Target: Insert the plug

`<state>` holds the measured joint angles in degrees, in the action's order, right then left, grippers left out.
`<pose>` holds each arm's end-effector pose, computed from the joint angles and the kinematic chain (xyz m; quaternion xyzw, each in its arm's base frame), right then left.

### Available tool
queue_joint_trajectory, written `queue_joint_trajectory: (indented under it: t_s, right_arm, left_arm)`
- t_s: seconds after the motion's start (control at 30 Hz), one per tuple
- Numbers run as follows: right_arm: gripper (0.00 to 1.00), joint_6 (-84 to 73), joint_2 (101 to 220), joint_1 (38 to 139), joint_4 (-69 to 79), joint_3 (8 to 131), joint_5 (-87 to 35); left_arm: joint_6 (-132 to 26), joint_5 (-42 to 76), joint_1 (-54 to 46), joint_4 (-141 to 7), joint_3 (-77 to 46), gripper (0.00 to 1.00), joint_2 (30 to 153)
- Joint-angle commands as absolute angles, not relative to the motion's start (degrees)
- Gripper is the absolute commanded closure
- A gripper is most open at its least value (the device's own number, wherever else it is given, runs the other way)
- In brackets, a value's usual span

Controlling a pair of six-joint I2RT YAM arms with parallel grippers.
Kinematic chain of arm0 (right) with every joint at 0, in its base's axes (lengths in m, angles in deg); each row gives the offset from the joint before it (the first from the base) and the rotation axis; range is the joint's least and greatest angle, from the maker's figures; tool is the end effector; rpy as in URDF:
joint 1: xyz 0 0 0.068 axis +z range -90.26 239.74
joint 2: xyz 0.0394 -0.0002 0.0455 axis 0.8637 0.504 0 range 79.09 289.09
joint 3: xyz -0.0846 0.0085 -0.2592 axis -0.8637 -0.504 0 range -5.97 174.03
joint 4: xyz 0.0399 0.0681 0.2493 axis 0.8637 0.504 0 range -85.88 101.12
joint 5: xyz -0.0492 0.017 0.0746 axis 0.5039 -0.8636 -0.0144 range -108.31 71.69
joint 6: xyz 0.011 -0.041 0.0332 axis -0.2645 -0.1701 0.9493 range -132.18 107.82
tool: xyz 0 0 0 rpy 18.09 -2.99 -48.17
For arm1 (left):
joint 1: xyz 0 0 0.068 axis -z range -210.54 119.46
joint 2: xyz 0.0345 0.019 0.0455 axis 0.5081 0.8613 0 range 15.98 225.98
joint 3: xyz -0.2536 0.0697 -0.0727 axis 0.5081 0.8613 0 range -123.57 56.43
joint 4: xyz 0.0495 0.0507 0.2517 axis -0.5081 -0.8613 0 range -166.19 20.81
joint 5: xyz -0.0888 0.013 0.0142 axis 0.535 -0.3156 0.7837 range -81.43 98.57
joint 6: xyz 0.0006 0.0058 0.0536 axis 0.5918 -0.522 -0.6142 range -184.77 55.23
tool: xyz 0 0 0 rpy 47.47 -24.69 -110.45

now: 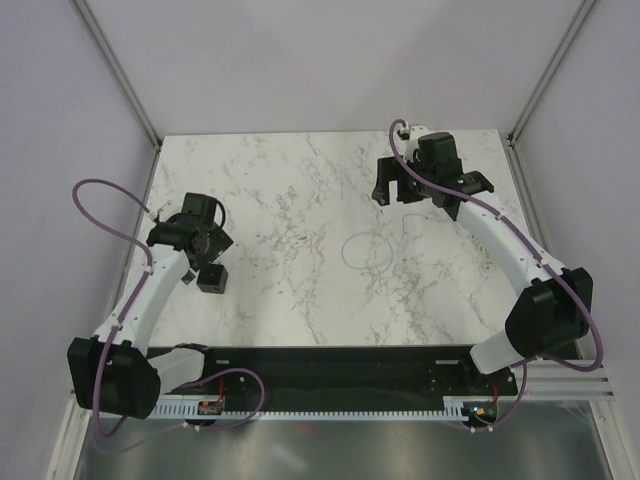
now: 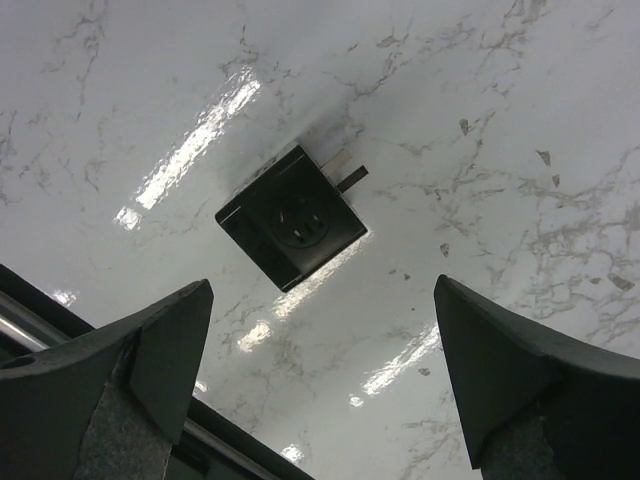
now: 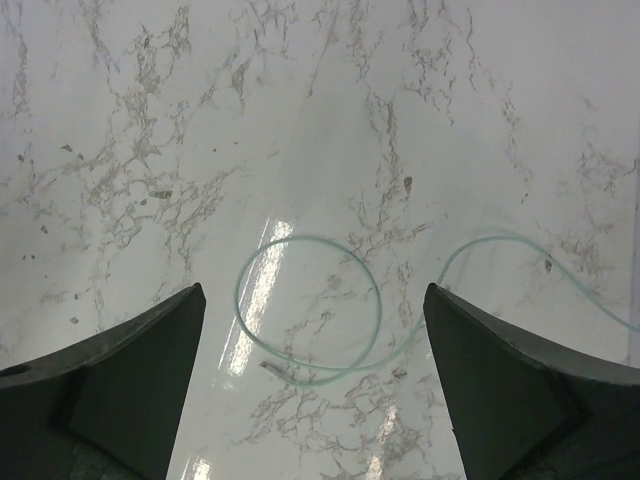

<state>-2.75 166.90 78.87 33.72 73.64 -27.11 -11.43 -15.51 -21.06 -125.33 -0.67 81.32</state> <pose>0.3264 0.1190 0.3349 -0.1094 0.8893 0.1750 0.4080 0.2066 -0.0198 0.2817 -0.3991 0.8674 0.0605 0.2911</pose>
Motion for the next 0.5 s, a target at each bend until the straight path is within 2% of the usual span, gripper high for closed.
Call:
queue_joint_trajectory:
  t_s: [0.0, 0.03, 0.13, 0.27, 0.3, 0.47]
  right_arm:
    - [0.02, -1.4, 163.0, 80.0, 32.6, 71.3, -26.6]
    - [0.02, -1.5, 162.2, 80.6, 32.6, 70.9, -26.8]
    - [0.02, -1.3, 159.8, 81.0, 33.5, 70.2, -27.4]
    - [0.02, -0.8, 156.2, 81.1, 33.5, 70.7, -28.3]
    - [0.02, -0.8, 155.6, 81.1, 33.4, 70.8, -28.5]
    - [0.02, -1.5, 153.3, 81.1, 32.8, 70.2, -28.0]
  left_arm:
    - [-20.1, -16.2, -21.7, -117.0, 1.6, 0.0, 84.3]
    - [-27.2, -14.2, -21.7, -115.3, 2.3, 0.0, 85.5]
    - [-33.6, -9.6, -21.7, -114.3, 1.8, 0.03, 88.4]
    - [-42.1, -1.2, -21.7, -112.4, 2.0, 0.14, 89.9]
    - [-44.1, -0.4, -21.7, -111.8, 2.8, 0.14, 89.9]
    - [-47.1, -5.3, -22.0, -112.6, 3.0, 0.13, 91.3]
